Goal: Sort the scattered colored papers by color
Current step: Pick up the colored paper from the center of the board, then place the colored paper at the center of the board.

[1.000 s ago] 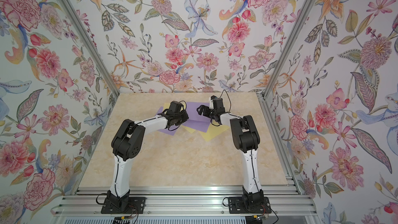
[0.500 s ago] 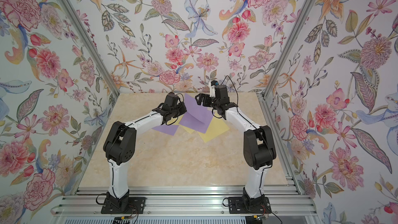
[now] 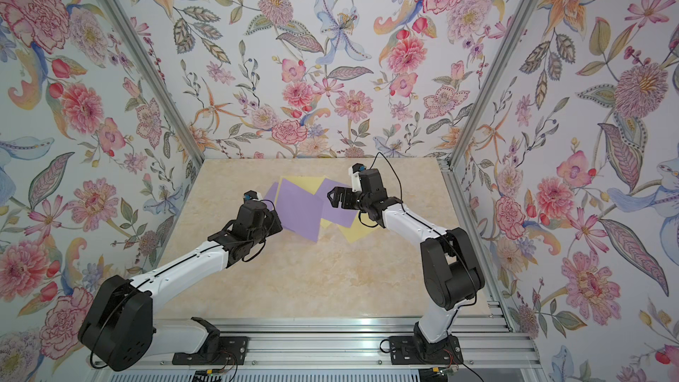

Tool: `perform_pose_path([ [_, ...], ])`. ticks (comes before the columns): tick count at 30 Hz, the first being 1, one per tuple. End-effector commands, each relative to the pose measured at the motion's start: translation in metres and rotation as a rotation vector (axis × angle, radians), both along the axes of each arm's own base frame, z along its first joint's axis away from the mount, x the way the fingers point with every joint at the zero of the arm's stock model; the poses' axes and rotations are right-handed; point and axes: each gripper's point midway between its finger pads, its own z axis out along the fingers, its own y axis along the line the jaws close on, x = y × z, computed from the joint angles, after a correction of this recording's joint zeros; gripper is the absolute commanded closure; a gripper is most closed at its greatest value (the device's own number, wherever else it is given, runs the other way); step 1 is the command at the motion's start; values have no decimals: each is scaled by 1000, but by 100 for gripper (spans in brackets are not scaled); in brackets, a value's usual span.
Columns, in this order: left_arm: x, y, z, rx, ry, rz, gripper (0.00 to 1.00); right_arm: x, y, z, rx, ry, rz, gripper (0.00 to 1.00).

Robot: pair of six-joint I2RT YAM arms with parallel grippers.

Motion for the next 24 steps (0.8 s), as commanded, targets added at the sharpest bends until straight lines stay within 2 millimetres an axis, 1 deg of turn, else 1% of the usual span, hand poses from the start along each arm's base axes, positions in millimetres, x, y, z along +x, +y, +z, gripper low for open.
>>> perform_pose_path([
  [1, -17, 22, -5, 64, -1, 55, 100, -9, 11, 12, 32, -23, 3, 0],
  [4, -33, 34, -16, 101, 32, 63, 100, -18, 25, 2, 39, -1, 32, 0],
  [7, -51, 39, -32, 105, 82, 44, 100, -26, 38, -4, 37, 13, 58, 0],
  [10, -71, 43, -48, 112, 141, 25, 100, -36, 47, -8, 49, 15, 67, 0],
  [13, -86, 47, -59, 126, 198, 9, 100, -46, 51, -15, 70, 20, 70, 0],
  [18, -104, 43, -68, 129, 287, -50, 100, -60, 63, -28, 95, 46, 90, 0],
  [21, -111, 38, -68, 140, 335, -99, 100, -61, 71, -35, 109, 66, 110, 0],
  [22, -114, 38, -68, 151, 356, -104, 100, -71, 85, -35, 115, 72, 148, 0],
  [24, -121, 42, -67, 170, 390, -96, 100, -77, 96, -36, 120, 78, 172, 0],
])
